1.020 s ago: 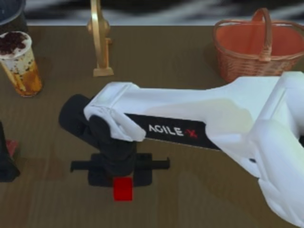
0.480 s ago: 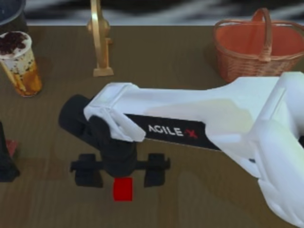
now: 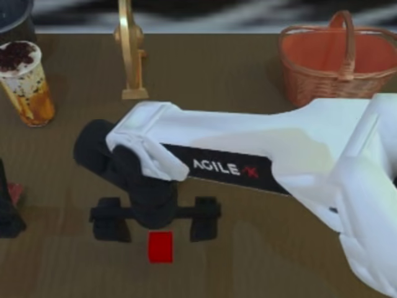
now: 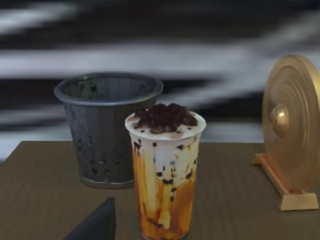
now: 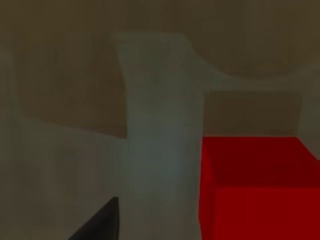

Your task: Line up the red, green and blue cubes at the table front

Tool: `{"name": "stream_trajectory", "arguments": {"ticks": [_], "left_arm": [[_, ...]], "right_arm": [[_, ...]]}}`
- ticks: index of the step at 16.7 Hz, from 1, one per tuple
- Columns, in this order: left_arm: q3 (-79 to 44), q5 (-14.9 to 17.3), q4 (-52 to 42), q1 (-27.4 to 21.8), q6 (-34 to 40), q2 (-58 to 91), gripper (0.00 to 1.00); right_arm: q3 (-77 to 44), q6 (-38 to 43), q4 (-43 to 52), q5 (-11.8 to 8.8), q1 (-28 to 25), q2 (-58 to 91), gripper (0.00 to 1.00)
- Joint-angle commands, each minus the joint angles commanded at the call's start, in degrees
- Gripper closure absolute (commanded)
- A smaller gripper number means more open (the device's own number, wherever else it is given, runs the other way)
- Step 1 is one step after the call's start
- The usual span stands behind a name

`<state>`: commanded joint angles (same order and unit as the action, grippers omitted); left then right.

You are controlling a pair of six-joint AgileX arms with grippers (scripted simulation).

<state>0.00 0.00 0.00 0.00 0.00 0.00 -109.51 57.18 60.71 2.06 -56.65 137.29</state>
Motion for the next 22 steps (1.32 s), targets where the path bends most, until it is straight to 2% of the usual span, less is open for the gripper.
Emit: {"name": "stream_trajectory", "arguments": {"ticks": [6,13,17,22], "left_arm": [[0.0,0.0,0.0,0.0,0.0,0.0,0.0],[0.0,0.0,0.0,0.0,0.0,0.0,0.0],[0.0,0.0,0.0,0.0,0.0,0.0,0.0],[0.0,0.0,0.0,0.0,0.0,0.0,0.0]], "right_arm": [[-7.4,0.1,10.6,0.0,-0.5,-3.0,0.0],[-7.0,-1.8,10.5,-0.1,1.0,-3.2,0.0],[-3.6,-12.3,9.0,-0.3,7.7,-4.9,0.0],[4.7,-36.7,6.2,-0.8,21.6,-8.6,0.0]]}}
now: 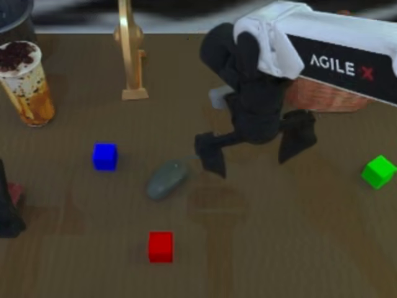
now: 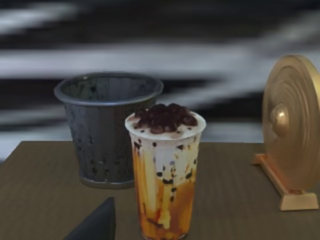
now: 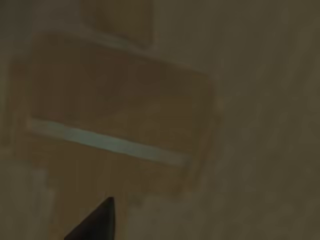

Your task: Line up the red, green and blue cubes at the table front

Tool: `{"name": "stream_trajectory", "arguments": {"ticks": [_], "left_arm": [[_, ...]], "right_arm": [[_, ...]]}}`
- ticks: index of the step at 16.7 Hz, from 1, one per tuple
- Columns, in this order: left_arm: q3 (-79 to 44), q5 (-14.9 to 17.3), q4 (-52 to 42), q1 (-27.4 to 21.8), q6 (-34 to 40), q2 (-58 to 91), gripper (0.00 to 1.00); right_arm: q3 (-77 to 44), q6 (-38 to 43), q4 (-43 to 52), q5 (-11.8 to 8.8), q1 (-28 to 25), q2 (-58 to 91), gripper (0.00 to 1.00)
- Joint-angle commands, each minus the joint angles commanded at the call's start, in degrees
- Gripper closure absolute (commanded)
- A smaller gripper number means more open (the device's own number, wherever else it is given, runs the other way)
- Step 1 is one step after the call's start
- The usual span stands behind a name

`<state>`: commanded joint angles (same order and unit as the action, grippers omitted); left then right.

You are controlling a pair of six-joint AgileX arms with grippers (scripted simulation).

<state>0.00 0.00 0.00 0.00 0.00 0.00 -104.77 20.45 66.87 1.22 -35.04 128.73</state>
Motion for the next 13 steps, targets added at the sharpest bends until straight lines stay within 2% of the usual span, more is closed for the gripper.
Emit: {"name": "stream_trajectory", "arguments": {"ticks": [4,7,10,13], "left_arm": [[0.0,0.0,0.0,0.0,0.0,0.0,0.0],[0.0,0.0,0.0,0.0,0.0,0.0,0.0],[0.0,0.0,0.0,0.0,0.0,0.0,0.0],[0.0,0.0,0.0,0.0,0.0,0.0,0.0]], "right_arm": [[8.2,-23.4,-2.7,-0.4,12.7,-3.8,0.0],[13.6,-37.7,-5.1,-0.7,21.2,-6.9,0.0],[17.4,-46.6,-7.3,-0.9,27.5,-9.8,0.0],[19.0,-50.1,-8.5,-1.1,30.3,-11.4,0.0]]}}
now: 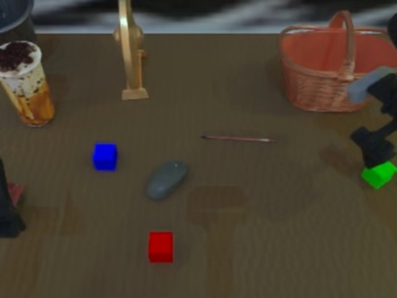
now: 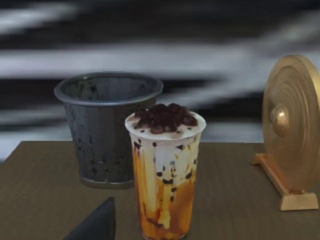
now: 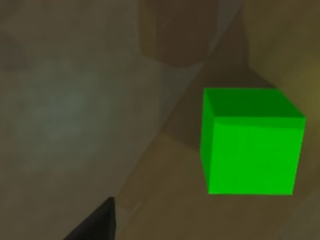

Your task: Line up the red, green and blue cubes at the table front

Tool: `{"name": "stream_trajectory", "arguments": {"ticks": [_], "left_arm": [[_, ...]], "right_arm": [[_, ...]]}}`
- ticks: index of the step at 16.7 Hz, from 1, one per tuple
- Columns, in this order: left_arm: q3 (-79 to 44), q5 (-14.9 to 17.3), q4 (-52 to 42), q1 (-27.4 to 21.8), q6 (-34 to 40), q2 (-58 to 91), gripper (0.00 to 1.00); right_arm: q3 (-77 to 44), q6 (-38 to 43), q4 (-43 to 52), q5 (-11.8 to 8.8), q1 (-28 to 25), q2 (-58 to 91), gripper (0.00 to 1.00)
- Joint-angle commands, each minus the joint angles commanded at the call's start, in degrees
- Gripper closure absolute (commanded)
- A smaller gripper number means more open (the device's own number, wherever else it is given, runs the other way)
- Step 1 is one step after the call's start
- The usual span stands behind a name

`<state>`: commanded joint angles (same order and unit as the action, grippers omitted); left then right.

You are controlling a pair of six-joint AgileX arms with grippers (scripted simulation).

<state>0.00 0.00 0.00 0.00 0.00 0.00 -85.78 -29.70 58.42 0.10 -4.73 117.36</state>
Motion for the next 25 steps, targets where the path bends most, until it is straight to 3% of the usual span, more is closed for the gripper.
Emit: {"name": "stream_trajectory", "arguments": {"ticks": [6,14,19,25], "left_arm": [[0.0,0.0,0.0,0.0,0.0,0.0,0.0],[0.0,0.0,0.0,0.0,0.0,0.0,0.0],[0.0,0.0,0.0,0.0,0.0,0.0,0.0],[0.0,0.0,0.0,0.0,0.0,0.0,0.0]], "right_arm": [[0.3,0.1,-0.8,0.0,-0.2,0.7,0.0],[8.0,0.2,-16.3,0.1,-0.1,8.1,0.0],[8.7,0.2,-17.5,0.1,-0.1,8.8,0.0],[8.7,0.2,-17.5,0.1,-0.1,8.8,0.45]]}}
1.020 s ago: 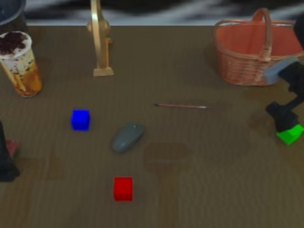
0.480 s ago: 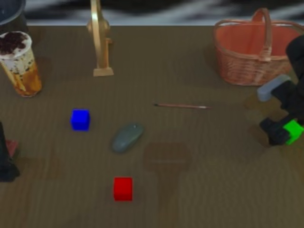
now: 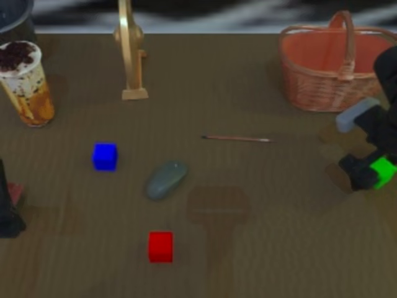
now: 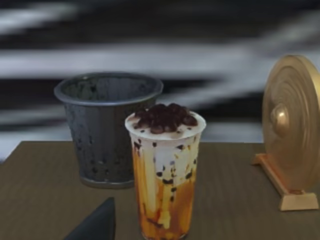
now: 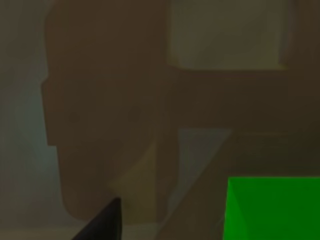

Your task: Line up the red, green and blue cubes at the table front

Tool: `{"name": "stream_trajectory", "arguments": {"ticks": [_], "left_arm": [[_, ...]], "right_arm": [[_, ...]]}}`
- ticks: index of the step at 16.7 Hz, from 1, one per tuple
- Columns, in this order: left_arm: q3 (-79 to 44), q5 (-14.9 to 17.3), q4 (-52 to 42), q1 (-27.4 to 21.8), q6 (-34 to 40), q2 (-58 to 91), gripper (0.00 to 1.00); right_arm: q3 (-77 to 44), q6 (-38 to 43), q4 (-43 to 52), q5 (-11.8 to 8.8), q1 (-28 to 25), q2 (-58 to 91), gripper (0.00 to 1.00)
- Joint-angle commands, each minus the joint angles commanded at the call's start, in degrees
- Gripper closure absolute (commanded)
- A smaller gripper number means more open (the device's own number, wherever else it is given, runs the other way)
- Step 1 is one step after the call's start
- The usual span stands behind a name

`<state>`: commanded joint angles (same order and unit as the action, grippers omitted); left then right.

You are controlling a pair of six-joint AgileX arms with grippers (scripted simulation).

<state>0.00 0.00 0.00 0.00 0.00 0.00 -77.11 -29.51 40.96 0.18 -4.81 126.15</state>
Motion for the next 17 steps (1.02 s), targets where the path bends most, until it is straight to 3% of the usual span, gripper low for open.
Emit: {"name": "stream_trajectory", "arguments": {"ticks": [7,15,17], "left_arm": [[0.0,0.0,0.0,0.0,0.0,0.0,0.0],[0.0,0.0,0.0,0.0,0.0,0.0,0.0],[0.0,0.0,0.0,0.0,0.0,0.0,0.0]], "right_arm": [[0.0,0.0,0.0,0.0,0.0,0.0,0.98],[0.0,0.0,0.0,0.0,0.0,0.0,1.0],[-0.7,0.8,1.8,-1.0,-0.1,-2.7,1.0]]}}
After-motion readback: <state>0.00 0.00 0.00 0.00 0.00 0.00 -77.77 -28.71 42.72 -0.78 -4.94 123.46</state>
